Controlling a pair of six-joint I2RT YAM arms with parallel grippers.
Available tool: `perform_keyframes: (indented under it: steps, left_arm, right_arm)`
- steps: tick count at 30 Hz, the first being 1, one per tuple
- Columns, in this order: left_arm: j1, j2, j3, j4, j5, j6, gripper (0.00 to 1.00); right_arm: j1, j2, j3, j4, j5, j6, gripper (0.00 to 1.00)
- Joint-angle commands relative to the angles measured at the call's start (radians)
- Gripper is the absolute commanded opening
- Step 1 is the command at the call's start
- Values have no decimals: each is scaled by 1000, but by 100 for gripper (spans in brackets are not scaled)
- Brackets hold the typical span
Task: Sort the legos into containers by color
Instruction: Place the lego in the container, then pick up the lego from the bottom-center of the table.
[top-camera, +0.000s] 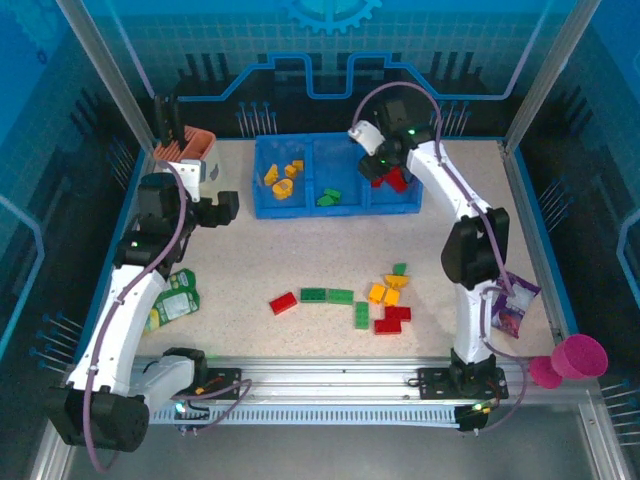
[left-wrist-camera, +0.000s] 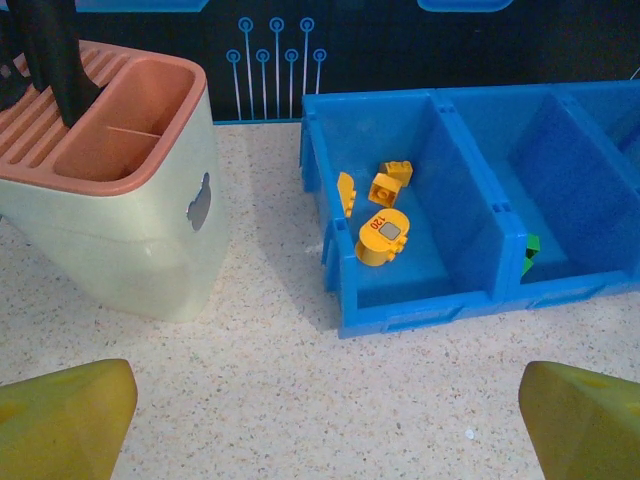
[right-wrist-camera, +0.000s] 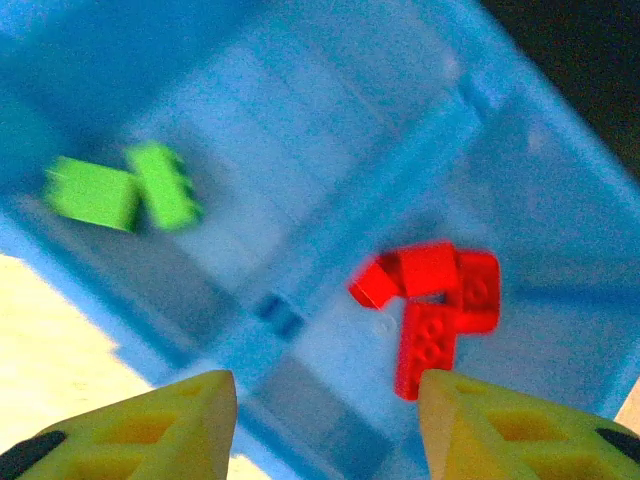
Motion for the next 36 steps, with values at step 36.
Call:
perform_keyframes:
  steps: [36]
  left_arm:
    - [31,-118,-29,33,-27,-2,99]
  right_arm:
    - [684,-75,-610,305,-320,-401,75]
